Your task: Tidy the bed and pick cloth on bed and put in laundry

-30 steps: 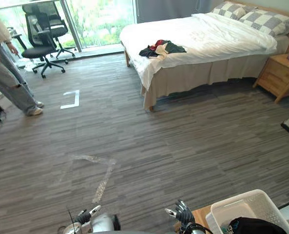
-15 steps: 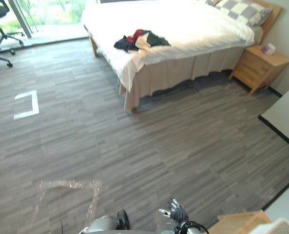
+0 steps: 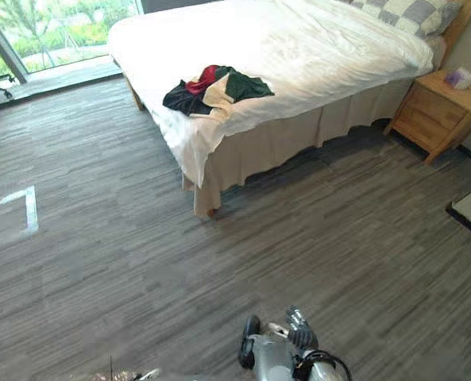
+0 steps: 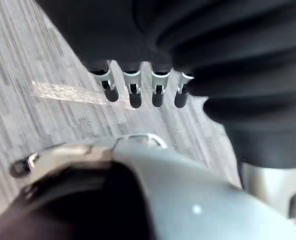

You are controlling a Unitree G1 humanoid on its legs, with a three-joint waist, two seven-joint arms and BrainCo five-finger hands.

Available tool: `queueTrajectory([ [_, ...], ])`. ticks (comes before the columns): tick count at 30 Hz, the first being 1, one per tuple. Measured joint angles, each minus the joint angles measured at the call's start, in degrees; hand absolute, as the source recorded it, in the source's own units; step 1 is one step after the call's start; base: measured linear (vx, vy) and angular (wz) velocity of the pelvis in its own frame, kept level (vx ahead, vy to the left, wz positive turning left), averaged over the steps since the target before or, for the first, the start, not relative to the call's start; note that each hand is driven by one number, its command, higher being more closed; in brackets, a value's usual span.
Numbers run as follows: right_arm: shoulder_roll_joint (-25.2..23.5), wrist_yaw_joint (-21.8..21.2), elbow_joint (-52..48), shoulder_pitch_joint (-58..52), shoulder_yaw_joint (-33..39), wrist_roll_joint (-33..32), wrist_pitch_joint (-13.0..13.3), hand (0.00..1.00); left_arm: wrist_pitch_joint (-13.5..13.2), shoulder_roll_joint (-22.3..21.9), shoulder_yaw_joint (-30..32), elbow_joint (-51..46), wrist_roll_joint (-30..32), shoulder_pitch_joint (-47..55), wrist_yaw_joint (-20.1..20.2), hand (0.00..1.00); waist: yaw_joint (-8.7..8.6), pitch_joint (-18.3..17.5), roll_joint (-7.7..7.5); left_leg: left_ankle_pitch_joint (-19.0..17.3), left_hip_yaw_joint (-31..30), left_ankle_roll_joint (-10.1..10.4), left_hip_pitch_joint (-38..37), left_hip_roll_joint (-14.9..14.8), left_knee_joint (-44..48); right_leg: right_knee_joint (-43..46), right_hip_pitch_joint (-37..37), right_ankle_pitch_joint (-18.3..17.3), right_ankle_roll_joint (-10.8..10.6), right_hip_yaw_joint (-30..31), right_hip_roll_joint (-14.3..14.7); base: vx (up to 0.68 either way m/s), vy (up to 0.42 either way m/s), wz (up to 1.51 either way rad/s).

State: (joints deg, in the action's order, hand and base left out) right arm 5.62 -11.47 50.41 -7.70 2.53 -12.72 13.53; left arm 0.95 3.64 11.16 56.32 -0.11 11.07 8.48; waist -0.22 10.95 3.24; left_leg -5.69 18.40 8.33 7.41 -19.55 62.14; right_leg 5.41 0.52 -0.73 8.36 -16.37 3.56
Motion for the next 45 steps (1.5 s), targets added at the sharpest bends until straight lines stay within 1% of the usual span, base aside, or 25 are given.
queueTrajectory([
  [2, -0.8, -0.1, -0.1, -0.3, -0.1, 0.6, 0.0, 0.0, -0.8, 0.4, -0.4, -1.1, -1.7, 0.3, 0.2, 0.0, 1.61, -0.2, -0.96, -1.5, 3.4, -2.2, 3.6, 0.9, -8.1, -3.9, 5.7, -1.0, -1.7, 1.0, -0.8, 0.59, -0.161, -0.49],
  [5, -1.0, 0.2, -0.6, 0.7, 0.1, 0.6, -0.1, 0.0, -1.8, 0.4, -0.6, -1.5, -3.4, 0.2, 0.0, 0.0, 2.45, -0.6, -1.44, -0.4, 15.8, -3.0, 5.4, 4.9, -35.5, -8.9, 11.5, -3.3, -4.4, 1.1, -2.1, 0.58, -0.067, -0.13],
  [6, -0.8, 1.8, -0.6, 1.2, 0.0, 0.5, -0.7, 0.0, -1.9, 0.7, -1.6, -1.5, -3.3, 0.0, -0.1, 0.0, 2.47, -0.8, -1.32, 1.8, 21.6, -6.3, 6.0, 7.7, -45.4, -9.5, 13.9, -5.6, -5.5, 0.1, -1.8, 0.5, 0.025, 0.28],
  [7, -0.8, 2.8, -0.6, 1.2, 0.2, 0.3, -1.0, 0.0, -1.8, 0.9, -1.7, -1.5, -3.3, -0.1, -0.1, 0.0, 2.52, -1.1, -1.58, 2.2, 22.7, -7.3, 6.0, 9.0, -47.6, -9.4, 15.0, -6.8, -6.1, -0.5, -1.8, 0.93, 0.065, 0.43],
  [9, -0.2, 6.4, 0.0, 1.1, 2.5, -1.4, -1.3, 0.0, -0.8, 0.9, -2.0, -0.7, -3.3, 0.6, -0.6, 0.0, 2.41, -3.5, -1.31, 4.6, 22.1, -14.2, 5.0, 13.2, -51.8, -3.7, 15.8, -11.7, -9.8, -1.5, -1.5, 0.71, 0.08, 0.31],
  [10, -0.1, 9.1, 2.0, 3.0, 5.1, -2.5, -1.3, 0.0, 0.2, 1.8, -2.8, 0.8, -3.2, 0.3, -0.9, 0.0, 2.38, -4.4, -1.15, 7.8, 18.4, -19.8, 2.9, 15.4, -54.5, 10.1, 11.8, -16.0, -13.1, -2.2, -3.0, 0.57, 0.086, 0.54],
  [11, 0.4, 10.8, 2.5, 4.1, 7.6, -3.4, -1.2, 0.0, 0.6, 2.9, -4.6, 1.3, -3.3, -0.2, -1.2, 0.0, 1.08, -4.5, -1.18, 7.0, 15.1, -20.0, 1.3, 16.6, -56.7, 23.9, 6.6, -15.1, -14.3, -2.6, -5.2, 0.79, 0.151, 1.07],
  [12, 1.1, 14.4, 2.4, 5.4, 10.9, -4.0, -0.7, 0.0, 0.6, 4.0, -7.3, 1.9, -3.8, -1.2, -1.1, 0.0, -0.13, -4.2, -1.45, 7.0, 12.0, -18.8, -1.6, 17.8, -58.2, 32.8, 2.4, -18.0, -12.8, -2.5, -7.5, 0.68, 0.12, 1.54],
  [13, 2.0, 19.1, 0.2, 6.6, 14.0, -4.2, -0.3, 0.0, 1.0, 4.2, -8.3, 2.5, -3.9, -1.3, -1.1, 0.0, -0.5, -4.0, -1.81, 6.6, 8.5, -18.0, -6.0, 18.7, -59.9, 32.8, 0.7, -19.6, -13.0, -2.4, -9.0, 0.54, 0.102, 1.28],
  [14, 2.1, 19.9, -0.9, 6.7, 14.6, -4.3, -0.2, 0.0, 1.0, 4.3, -8.3, 2.5, -3.9, -1.3, -1.1, 0.0, -0.55, -4.0, -1.77, 6.4, 7.7, -17.7, -6.9, 18.7, -60.1, 32.1, 0.2, -19.8, -13.3, -2.0, -9.2, 0.6, -0.023, 1.21],
  [16, 3.4, 26.6, -12.2, 6.6, 14.6, -3.3, 0.3, 0.0, 1.0, 4.1, -8.3, 2.8, -3.7, -1.4, -1.0, 0.0, -1.19, -3.6, -0.95, 5.6, 2.3, -16.5, -10.6, 18.4, -61.1, 26.2, -2.2, -19.8, -13.1, 2.4, -8.4, 0.4, -0.106, 1.2],
  [17, 3.7, 30.6, -23.3, 6.0, 14.4, -1.0, 0.3, 0.0, 1.0, 3.8, -8.2, 3.0, -3.6, -1.2, -0.9, 0.0, -2.22, -4.0, -0.93, 4.9, -0.9, -15.6, -11.8, 18.6, -61.7, 21.8, -4.8, -18.9, -14.0, 8.0, -7.6, 0.36, -0.181, 1.58],
  [19, 4.2, 33.9, -37.6, 6.1, 14.4, 3.6, 0.2, 0.0, 1.0, 3.6, -5.8, 2.9, -3.5, -1.0, -0.3, 0.0, -2.34, -4.6, -2.22, 3.4, -4.2, -13.7, -12.2, 19.3, -61.8, 15.1, -7.9, -14.0, -15.0, 16.6, -7.5, 0.34, -0.239, 1.37],
  [20, 4.6, 34.6, -44.2, 6.6, 14.0, 6.4, 0.0, 0.0, 1.2, 4.0, -4.7, 2.9, -3.6, -0.1, -0.2, 0.0, -1.72, -5.4, -3.63, 2.3, -5.9, -12.4, -12.7, 20.1, -61.1, 11.2, -8.4, -8.1, -14.6, 19.2, -8.5, 0.3, -0.305, 0.97],
  [21, 5.2, 34.9, -48.0, 8.4, 11.9, 9.8, -0.4, 0.0, 1.2, 5.0, -3.8, 2.6, -4.0, 1.3, -0.3, 0.0, -1.51, -7.0, -6.23, 1.1, -7.4, -11.0, -13.6, 21.1, -60.5, 8.7, -8.0, 0.6, -14.2, 19.2, -10.4, 0.33, -0.34, 0.88],
  [22, 6.0, 34.9, -49.2, 9.6, 10.6, 11.8, -0.8, 0.0, 1.5, 5.2, -3.7, 3.0, -4.0, 1.7, -0.5, 0.0, -1.28, -7.5, -6.79, 0.0, -7.7, -10.3, -13.7, 21.0, -59.8, 8.4, -6.9, -1.4, -13.9, 18.3, -10.7, 0.33, -0.377, 0.56],
  [24, 11.0, 34.3, -49.9, 16.3, 6.2, 17.6, -3.2, 0.0, 1.7, 3.5, -1.8, 2.6, -4.3, 2.0, -1.1, 0.0, -0.3, -7.9, -4.65, -1.7, -7.0, -8.1, -12.6, 17.5, -57.7, 3.2, -3.6, -1.1, -12.6, 14.7, -8.6, 0.25, -0.306, 0.43],
  [27, 16.3, 31.1, -46.2, 24.2, 2.0, 23.2, -6.9, 0.0, 1.0, 2.4, -1.6, 2.3, -4.3, 1.8, -1.1, 0.0, 1.15, -8.3, -3.01, 0.1, -8.2, -5.9, -12.3, 16.3, -60.1, 0.0, -2.5, -0.5, -11.7, 12.4, -7.5, 0.16, -0.177, 0.4],
  [30, 20.4, 25.0, -39.0, 30.9, -2.3, 25.4, -11.5, 0.0, 1.1, 2.4, -1.6, 1.4, -4.4, 2.3, -1.1, 0.0, 1.25, -8.2, -3.16, 1.2, -8.1, -4.1, -12.3, 15.6, -61.0, -1.8, -0.2, -0.4, -11.5, 9.0, -7.5, 0.1, -0.107, 0.64],
  [31, 22.3, 20.3, -34.0, 34.0, -4.6, 26.4, -14.4, 0.0, 1.3, 2.6, -1.5, -0.4, -4.1, 3.1, -1.0, 0.0, 1.4, -8.0, -3.9, 2.2, -4.2, -3.9, -12.1, 15.3, -61.2, -2.3, 1.2, -0.4, -11.5, 6.2, -8.1, 0.03, -0.013, 0.79],
  [33, 23.5, 17.0, -29.2, 35.7, -6.0, 27.0, -15.7, 0.0, 1.5, 2.6, -1.5, -1.4, -3.5, 3.5, -1.0, 0.0, 2.14, -8.0, -4.4, 2.8, -1.8, -4.0, -11.8, 15.3, -61.3, -3.0, 2.4, -0.4, -11.5, 4.1, -8.5, 0.0, -0.002, 0.68],
  [35, 24.2, 14.6, -21.9, 38.2, -7.3, 27.6, -16.4, 0.0, 1.7, 2.9, -1.6, -2.0, -2.5, 3.8, -0.9, 0.0, 4.13, -8.0, -5.36, 3.7, -2.0, -4.4, -11.3, 15.7, -62.2, -3.5, 2.3, -0.4, -11.5, 2.9, -8.8, -0.03, 0.006, 0.4],
  [37, 24.1, 13.2, -14.8, 41.7, -8.0, 28.1, -16.4, 0.0, 2.4, 3.4, -2.0, -2.1, -2.0, 3.9, -0.9, 0.0, 4.4, -7.7, -5.93, 5.2, -3.8, -3.9, -11.1, 16.6, -63.6, -3.7, 2.1, -0.4, -11.5, 1.1, -9.5, -0.03, 0.009, 0.51],
  [41, 24.5, 10.8, -5.3, 49.3, -8.2, 29.7, -16.9, 0.0, 2.7, 3.6, -3.0, -3.3, -1.8, 3.7, -1.0, 0.0, 5.29, -5.5, -4.78, 8.2, -5.1, -4.3, -10.1, 17.5, -66.5, -3.6, 1.2, -0.3, -11.6, -1.3, -10.2, -0.12, 0.021, 0.33],
  [45, 30.4, 9.0, 3.7, 61.2, -9.7, 30.3, -18.8, 0.0, 2.3, 4.5, -6.7, -4.7, -2.3, -1.7, 0.5, 0.0, 5.81, 2.5, -2.18, 11.1, -3.9, -6.8, -2.8, 16.8, -67.8, -4.0, -5.5, 2.9, -10.8, -2.8, -9.8, -0.22, 0.032, 0.2],
])
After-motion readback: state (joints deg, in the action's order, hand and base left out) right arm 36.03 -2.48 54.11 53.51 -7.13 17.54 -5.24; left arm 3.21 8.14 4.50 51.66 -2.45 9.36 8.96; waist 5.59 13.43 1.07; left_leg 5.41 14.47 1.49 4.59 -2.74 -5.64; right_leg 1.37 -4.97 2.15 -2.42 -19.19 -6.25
